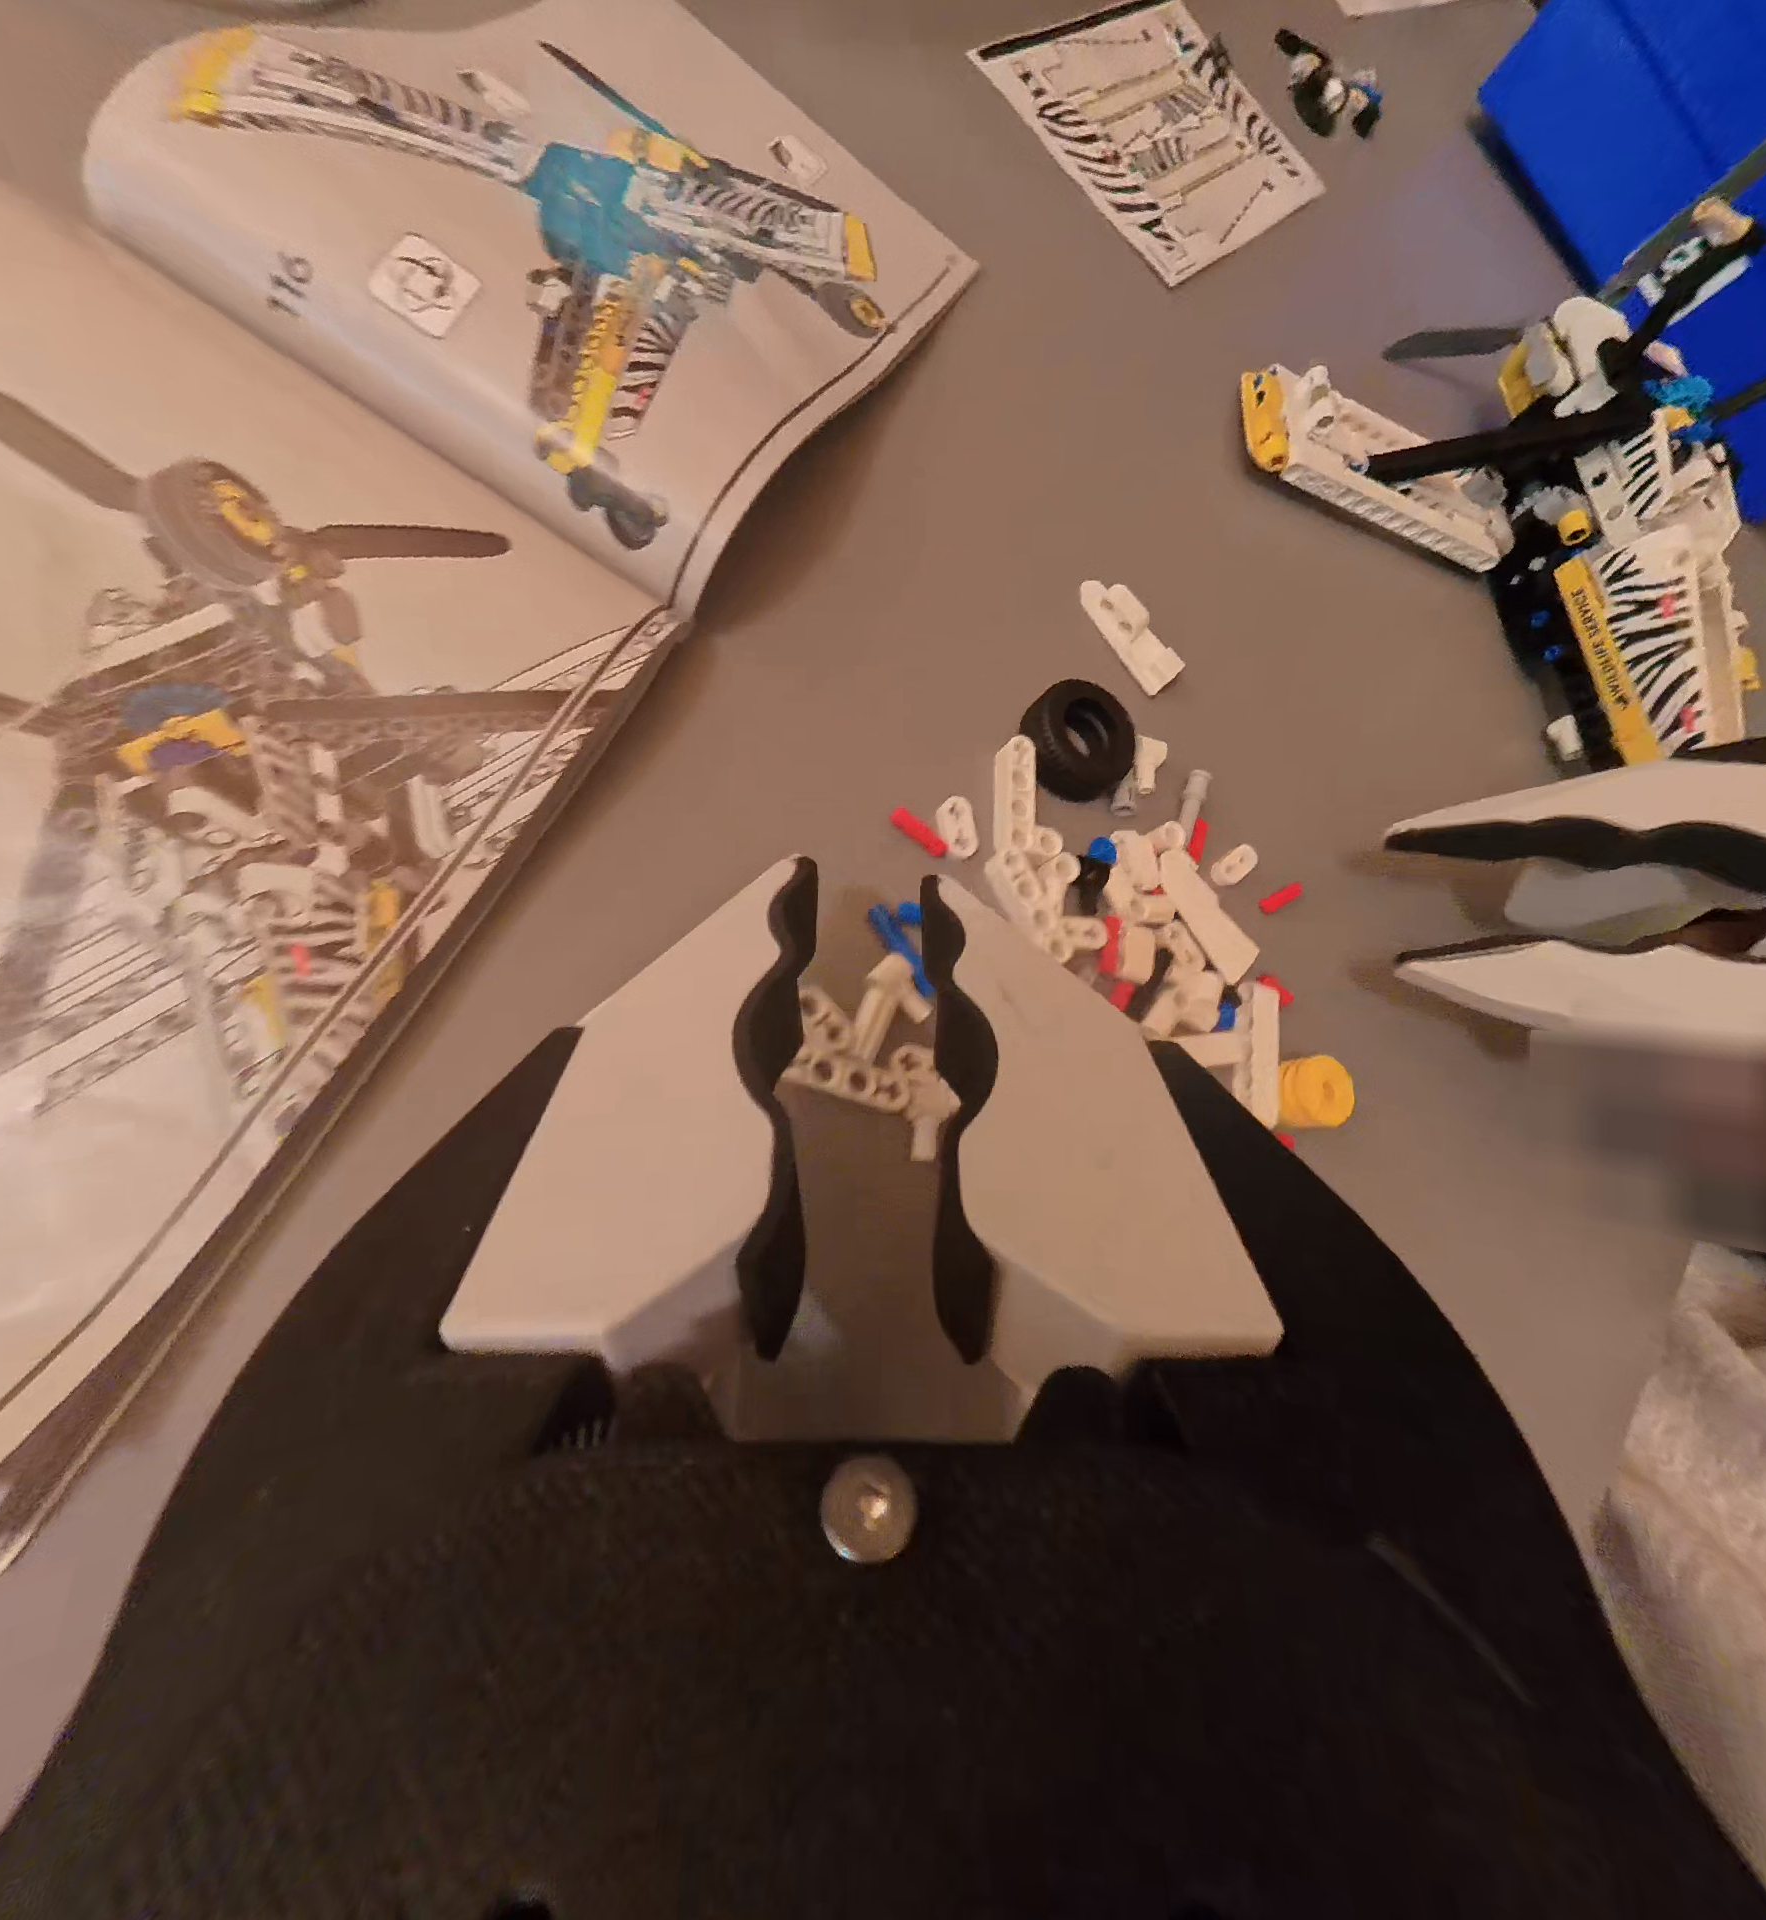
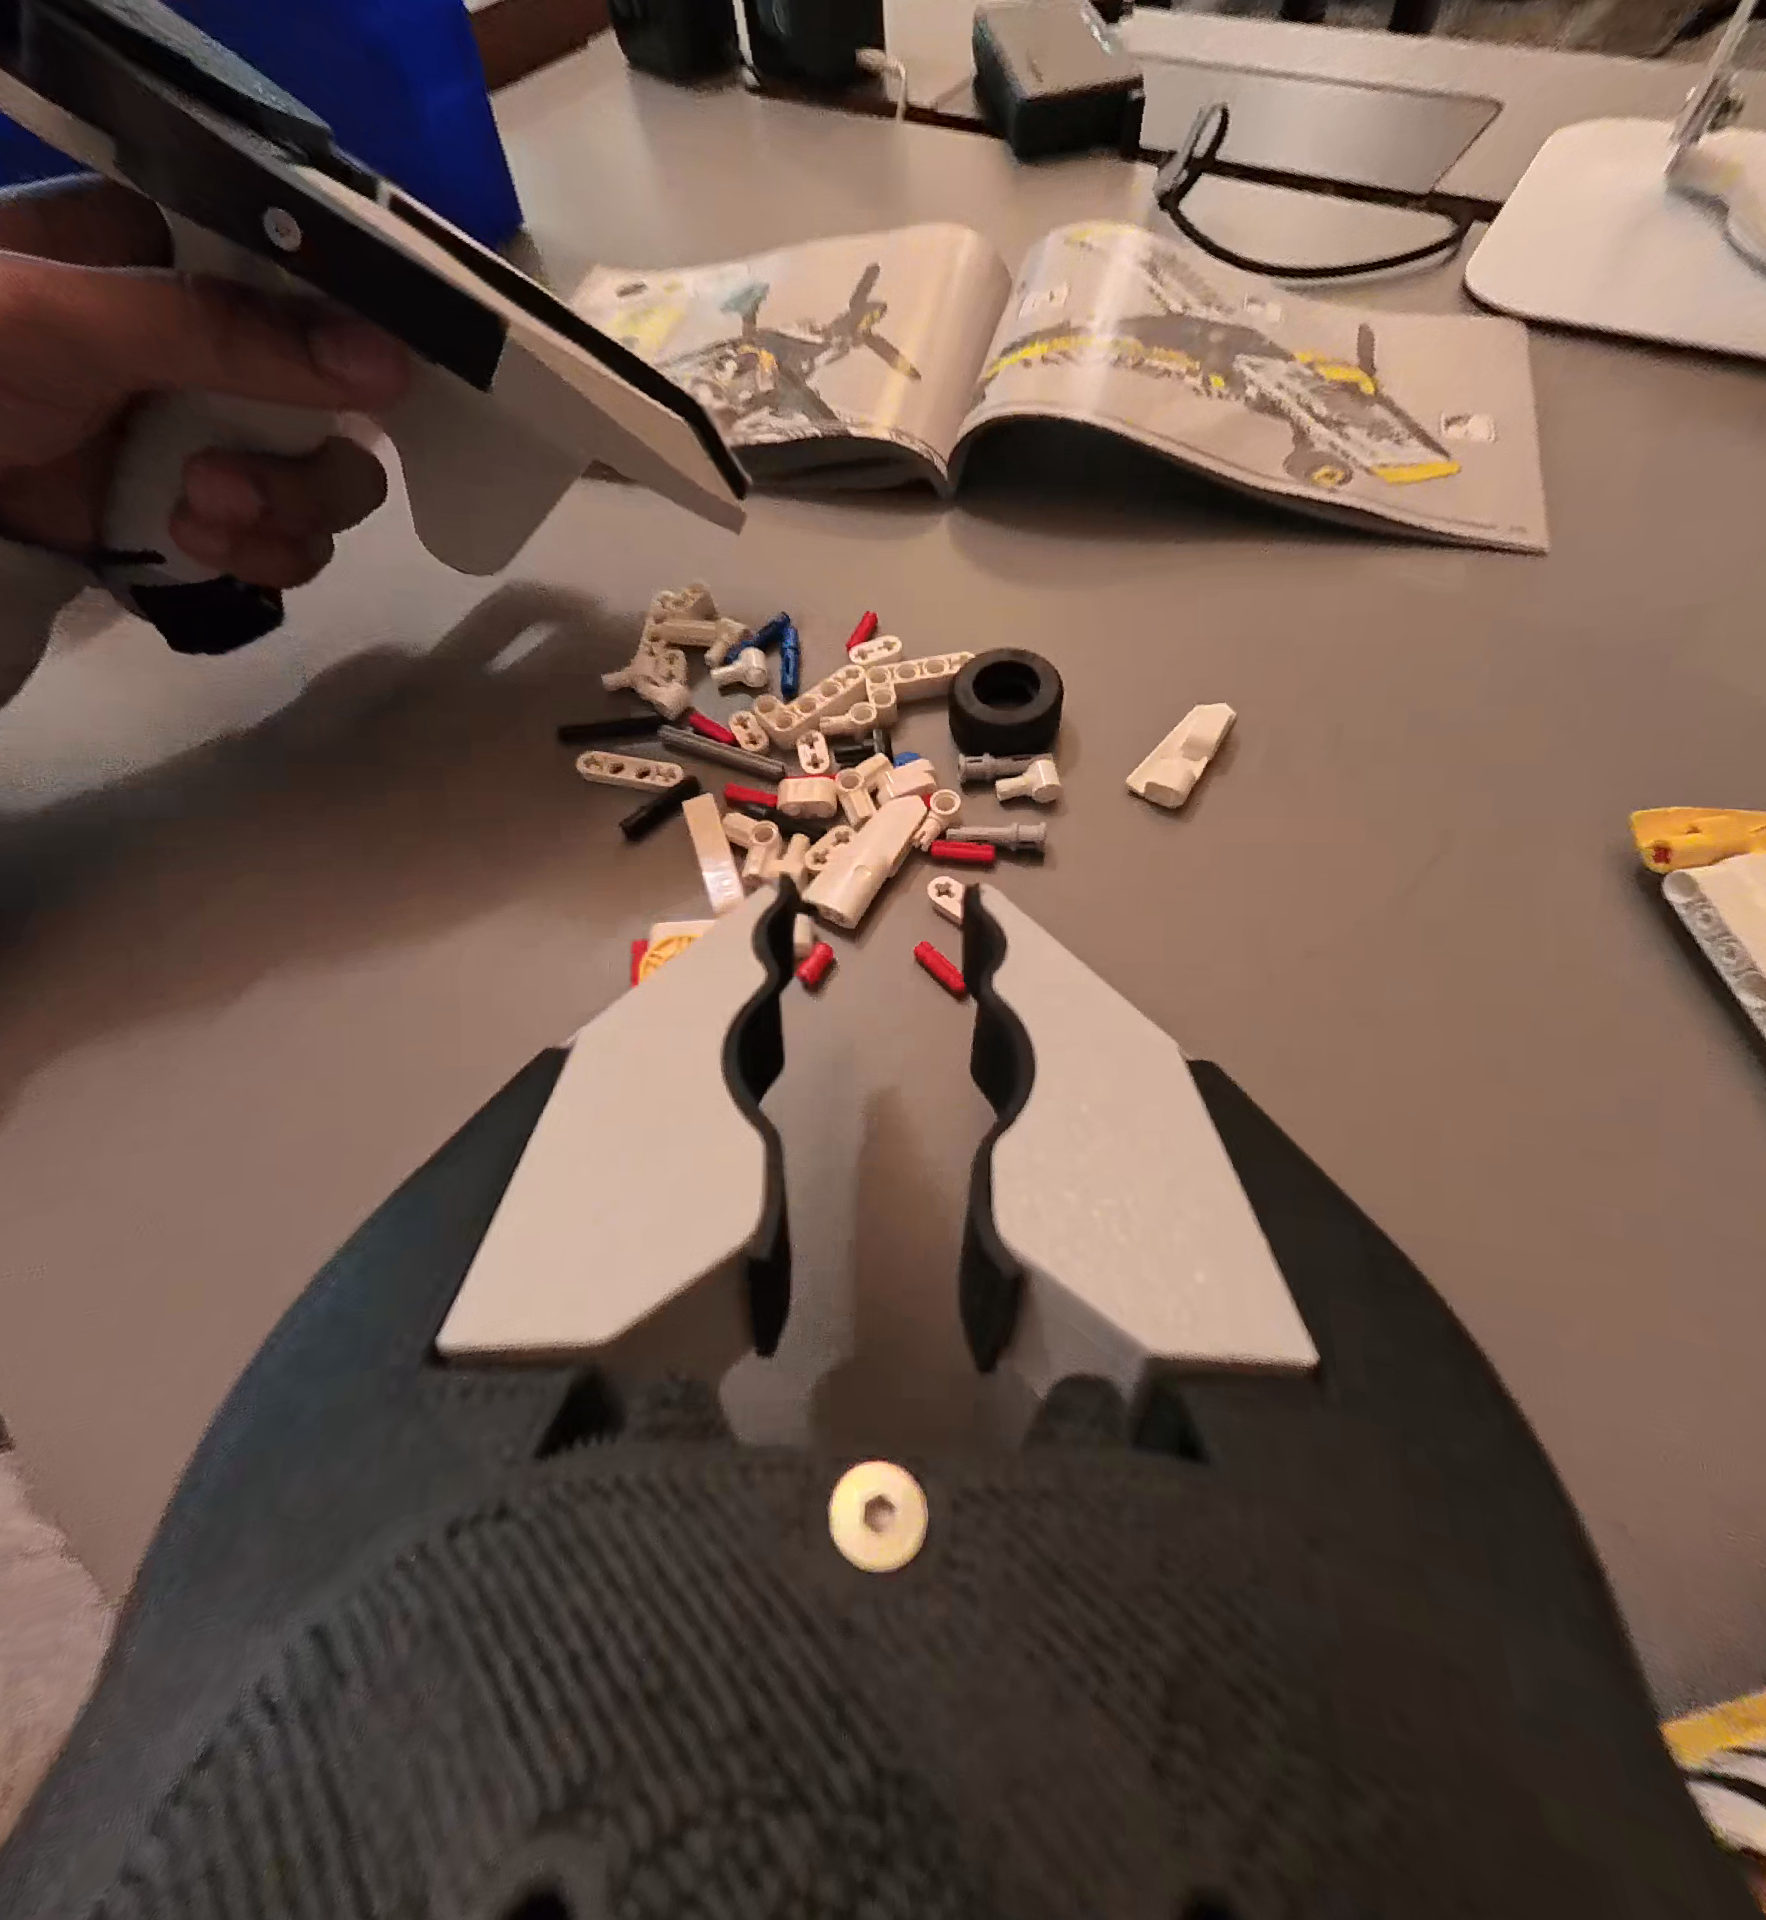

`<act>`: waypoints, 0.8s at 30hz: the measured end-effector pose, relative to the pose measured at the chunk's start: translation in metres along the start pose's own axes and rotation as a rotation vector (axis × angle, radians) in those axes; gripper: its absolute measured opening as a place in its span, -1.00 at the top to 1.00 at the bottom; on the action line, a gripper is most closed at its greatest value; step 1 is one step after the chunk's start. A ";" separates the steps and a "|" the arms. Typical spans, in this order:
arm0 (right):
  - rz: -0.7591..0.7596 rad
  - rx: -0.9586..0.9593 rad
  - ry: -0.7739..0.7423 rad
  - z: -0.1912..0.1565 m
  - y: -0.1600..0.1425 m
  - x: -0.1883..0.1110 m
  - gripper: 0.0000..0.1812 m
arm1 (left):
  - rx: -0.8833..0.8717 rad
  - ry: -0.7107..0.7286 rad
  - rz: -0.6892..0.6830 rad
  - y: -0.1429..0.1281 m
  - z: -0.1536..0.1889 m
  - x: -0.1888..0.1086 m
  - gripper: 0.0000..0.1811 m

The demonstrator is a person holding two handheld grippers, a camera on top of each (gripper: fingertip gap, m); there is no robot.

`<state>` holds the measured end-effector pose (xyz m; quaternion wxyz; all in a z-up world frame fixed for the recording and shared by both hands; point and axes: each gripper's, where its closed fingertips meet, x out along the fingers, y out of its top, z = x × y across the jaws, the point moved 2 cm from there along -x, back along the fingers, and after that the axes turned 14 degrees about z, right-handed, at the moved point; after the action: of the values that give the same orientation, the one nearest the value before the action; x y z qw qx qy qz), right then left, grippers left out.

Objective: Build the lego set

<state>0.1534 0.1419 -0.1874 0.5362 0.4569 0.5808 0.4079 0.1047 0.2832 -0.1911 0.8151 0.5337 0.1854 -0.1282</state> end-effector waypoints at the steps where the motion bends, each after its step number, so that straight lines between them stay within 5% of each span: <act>1: 0.012 0.003 0.013 -0.001 0.001 -0.001 0.65 | 0.010 0.016 -0.008 -0.001 -0.004 -0.006 0.79; 7: 0.058 0.022 0.130 -0.014 0.007 -0.005 0.66 | 0.000 0.071 -0.108 -0.020 -0.024 -0.026 0.75; 18: 0.101 -0.035 0.172 -0.023 0.012 -0.008 0.68 | 0.018 -0.022 -0.155 -0.033 -0.003 -0.007 0.77; 24: 0.120 -0.023 0.180 -0.023 0.014 -0.010 0.68 | 0.017 0.039 -0.027 -0.010 -0.014 -0.013 0.74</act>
<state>0.1318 0.1364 -0.1693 0.4615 0.4461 0.5935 0.4855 0.0872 0.2925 -0.1986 0.8048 0.5406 0.2074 -0.1305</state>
